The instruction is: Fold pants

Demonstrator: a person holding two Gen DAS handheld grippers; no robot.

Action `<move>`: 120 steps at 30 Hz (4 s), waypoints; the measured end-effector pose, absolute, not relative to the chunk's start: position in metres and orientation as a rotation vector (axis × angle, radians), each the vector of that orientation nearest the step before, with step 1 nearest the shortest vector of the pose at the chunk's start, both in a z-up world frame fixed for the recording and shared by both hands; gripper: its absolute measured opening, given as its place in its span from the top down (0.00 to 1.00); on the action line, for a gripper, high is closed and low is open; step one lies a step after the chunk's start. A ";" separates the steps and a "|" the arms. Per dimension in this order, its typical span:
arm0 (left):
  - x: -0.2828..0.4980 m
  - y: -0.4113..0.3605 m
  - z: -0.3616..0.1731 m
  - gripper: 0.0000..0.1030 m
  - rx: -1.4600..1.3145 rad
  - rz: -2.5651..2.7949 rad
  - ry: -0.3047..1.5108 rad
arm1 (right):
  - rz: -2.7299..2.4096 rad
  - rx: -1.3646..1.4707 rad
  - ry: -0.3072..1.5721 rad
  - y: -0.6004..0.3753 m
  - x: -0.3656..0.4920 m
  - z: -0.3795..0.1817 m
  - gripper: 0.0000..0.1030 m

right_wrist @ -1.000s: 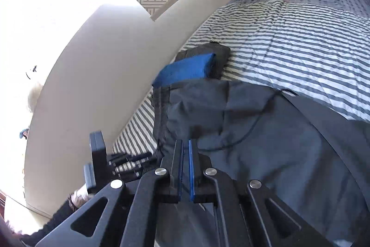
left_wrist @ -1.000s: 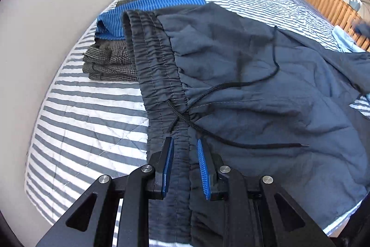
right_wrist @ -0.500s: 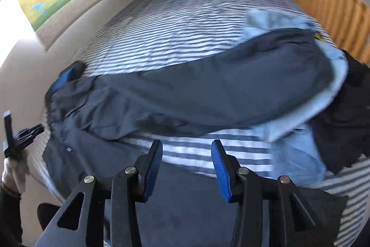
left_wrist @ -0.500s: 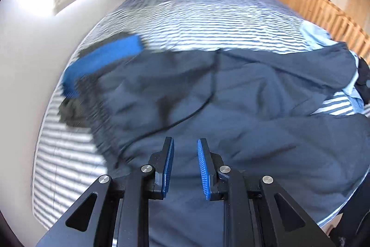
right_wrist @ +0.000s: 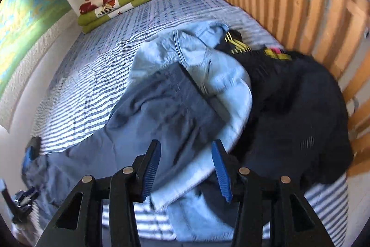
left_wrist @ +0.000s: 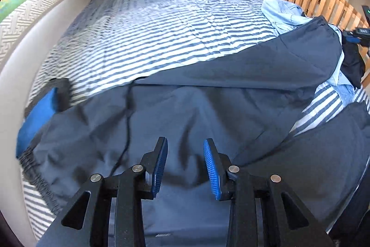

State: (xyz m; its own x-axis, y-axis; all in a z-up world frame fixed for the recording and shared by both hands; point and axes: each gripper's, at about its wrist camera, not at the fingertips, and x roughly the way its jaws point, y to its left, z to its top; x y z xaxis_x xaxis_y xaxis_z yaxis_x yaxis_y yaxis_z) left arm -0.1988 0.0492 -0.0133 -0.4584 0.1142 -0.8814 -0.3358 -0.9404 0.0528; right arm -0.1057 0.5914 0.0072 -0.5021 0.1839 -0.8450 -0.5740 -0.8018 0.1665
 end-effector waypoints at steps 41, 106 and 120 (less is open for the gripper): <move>-0.326 0.054 -0.045 0.37 -1.483 2.461 0.437 | 2.398 -0.987 0.295 0.639 -0.161 0.061 1.00; -0.305 0.132 -0.056 0.57 -1.357 2.072 0.378 | 2.181 -1.220 0.207 0.653 -0.223 0.000 0.94; -0.264 0.229 -0.114 0.98 -1.391 1.883 0.565 | 2.168 -1.234 0.182 0.649 -0.232 -0.003 0.93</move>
